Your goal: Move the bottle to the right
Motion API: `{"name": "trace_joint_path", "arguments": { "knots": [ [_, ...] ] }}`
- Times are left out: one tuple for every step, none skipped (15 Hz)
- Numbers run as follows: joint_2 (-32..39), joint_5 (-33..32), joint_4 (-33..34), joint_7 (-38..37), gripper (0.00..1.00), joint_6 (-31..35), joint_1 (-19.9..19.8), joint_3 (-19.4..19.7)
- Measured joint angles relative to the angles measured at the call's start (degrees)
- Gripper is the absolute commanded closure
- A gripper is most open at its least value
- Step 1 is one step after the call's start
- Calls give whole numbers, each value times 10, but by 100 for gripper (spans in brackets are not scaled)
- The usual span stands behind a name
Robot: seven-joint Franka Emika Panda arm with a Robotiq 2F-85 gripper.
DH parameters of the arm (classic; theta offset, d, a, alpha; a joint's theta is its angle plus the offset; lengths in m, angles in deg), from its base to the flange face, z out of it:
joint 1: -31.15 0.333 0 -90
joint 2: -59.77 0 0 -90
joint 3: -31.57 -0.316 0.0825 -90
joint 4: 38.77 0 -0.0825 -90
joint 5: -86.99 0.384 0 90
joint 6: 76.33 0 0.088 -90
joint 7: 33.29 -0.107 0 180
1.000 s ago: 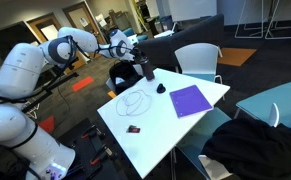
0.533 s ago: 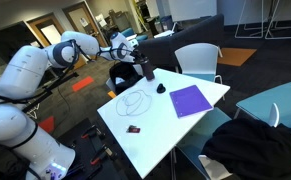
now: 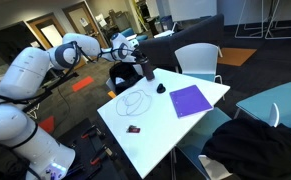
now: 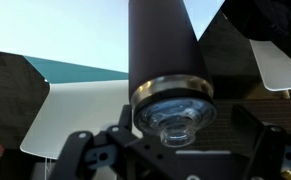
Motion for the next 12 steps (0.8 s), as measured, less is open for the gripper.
{"name": "trace_joint_path", "arguments": {
  "knots": [
    [3,0,4,0,0,-1,0,1],
    [6,0,7,0,0,-2,0,2],
    [9,0,10,0,0,-2,1,4],
    [11,0,13,0,0,-3,1,5],
    [14,0,16,0,0,-4,1,7],
    [17,0,19,0,0,-5,2,8],
    [20,0,22,0,0,-6,3,9],
    [23,0,26,0,0,-8,3,10],
    [25,0,28,0,8,-10,3,10],
    [27,0,31,0,28,-12,3,10],
    [30,0,34,0,34,-13,4,10],
    [32,0,37,0,40,-14,4,10]
  ]
}}
